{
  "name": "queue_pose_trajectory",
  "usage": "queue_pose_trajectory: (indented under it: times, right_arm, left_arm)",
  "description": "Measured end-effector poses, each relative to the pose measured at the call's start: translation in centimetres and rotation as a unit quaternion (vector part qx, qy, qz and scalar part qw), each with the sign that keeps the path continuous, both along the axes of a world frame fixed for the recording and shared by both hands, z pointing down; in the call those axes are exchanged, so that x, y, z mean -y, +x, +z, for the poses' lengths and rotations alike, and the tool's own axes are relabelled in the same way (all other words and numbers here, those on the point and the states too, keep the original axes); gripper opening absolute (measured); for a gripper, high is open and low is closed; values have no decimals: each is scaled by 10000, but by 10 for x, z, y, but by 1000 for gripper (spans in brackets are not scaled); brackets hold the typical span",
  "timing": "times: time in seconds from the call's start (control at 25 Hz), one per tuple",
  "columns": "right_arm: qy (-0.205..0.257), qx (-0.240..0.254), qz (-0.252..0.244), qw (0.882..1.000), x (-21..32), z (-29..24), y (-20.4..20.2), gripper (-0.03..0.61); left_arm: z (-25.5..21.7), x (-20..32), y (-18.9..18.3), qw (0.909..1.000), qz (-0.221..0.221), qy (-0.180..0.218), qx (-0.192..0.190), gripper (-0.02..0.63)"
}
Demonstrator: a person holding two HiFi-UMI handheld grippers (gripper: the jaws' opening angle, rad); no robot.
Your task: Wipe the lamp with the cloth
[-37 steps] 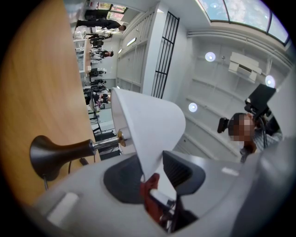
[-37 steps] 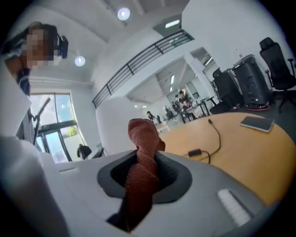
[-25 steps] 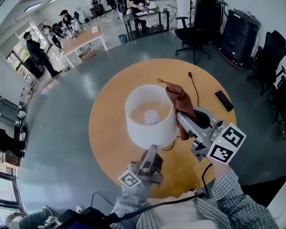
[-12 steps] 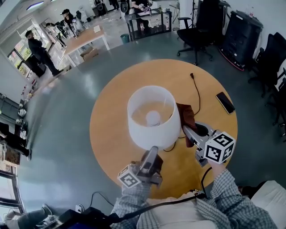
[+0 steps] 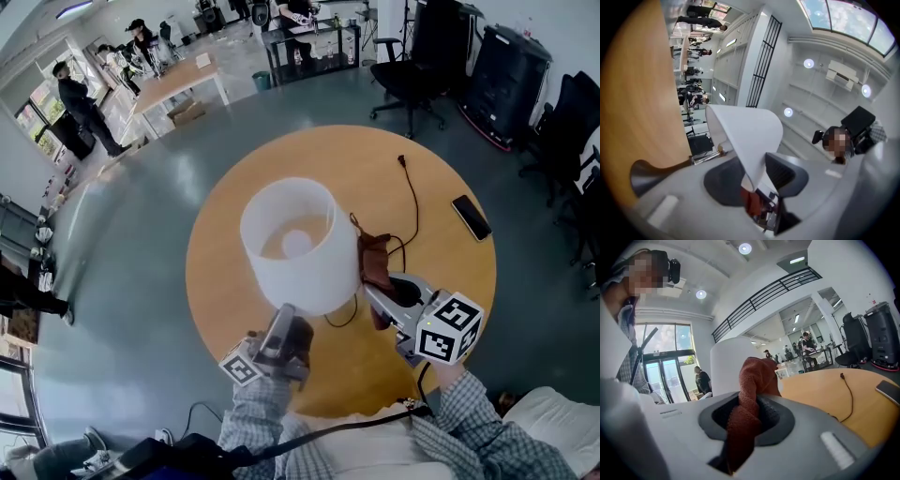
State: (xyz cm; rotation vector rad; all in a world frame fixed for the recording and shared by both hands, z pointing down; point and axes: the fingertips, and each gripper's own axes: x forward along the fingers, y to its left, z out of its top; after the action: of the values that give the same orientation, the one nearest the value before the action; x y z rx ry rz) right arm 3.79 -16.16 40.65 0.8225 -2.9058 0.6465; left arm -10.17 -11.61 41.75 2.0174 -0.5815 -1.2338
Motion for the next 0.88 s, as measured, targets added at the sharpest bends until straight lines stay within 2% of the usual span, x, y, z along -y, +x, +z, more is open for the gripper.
queue_pose_trajectory:
  times: [0.12, 0.24, 0.4, 0.56, 0.68, 0.8, 0.88]
  right_arm:
    - [25, 13, -41, 10000, -7, -4, -4, 75]
    - [203, 239, 128, 9994, -3, -22, 8, 75]
    - [864, 485, -32, 9951, 23, -81, 17, 75]
    - [1624, 414, -703, 9833, 54, -143, 14, 74]
    - [1971, -118, -1468, 9693, 78, -158, -3, 74]
    - [1849, -569, -2179, 9566, 99, -147, -25, 74]
    - [1520, -491, -2548, 9537, 105, -134, -37, 74]
  left_arm:
    - [-7, -4, 7, 9996, 172, 185, 80, 133]
    - [-4, -6, 18, 9995, 227, 147, 155, 133]
    - [-1, -7, 26, 9993, 253, 125, 236, 124]
    - [0, -11, 31, 9996, 217, 101, 125, 120]
    - [-2, -11, 32, 9997, 214, 72, 87, 118]
    - [-2, -10, 33, 9998, 206, 48, 69, 118]
    - [-1, -12, 34, 9997, 211, 45, 64, 118]
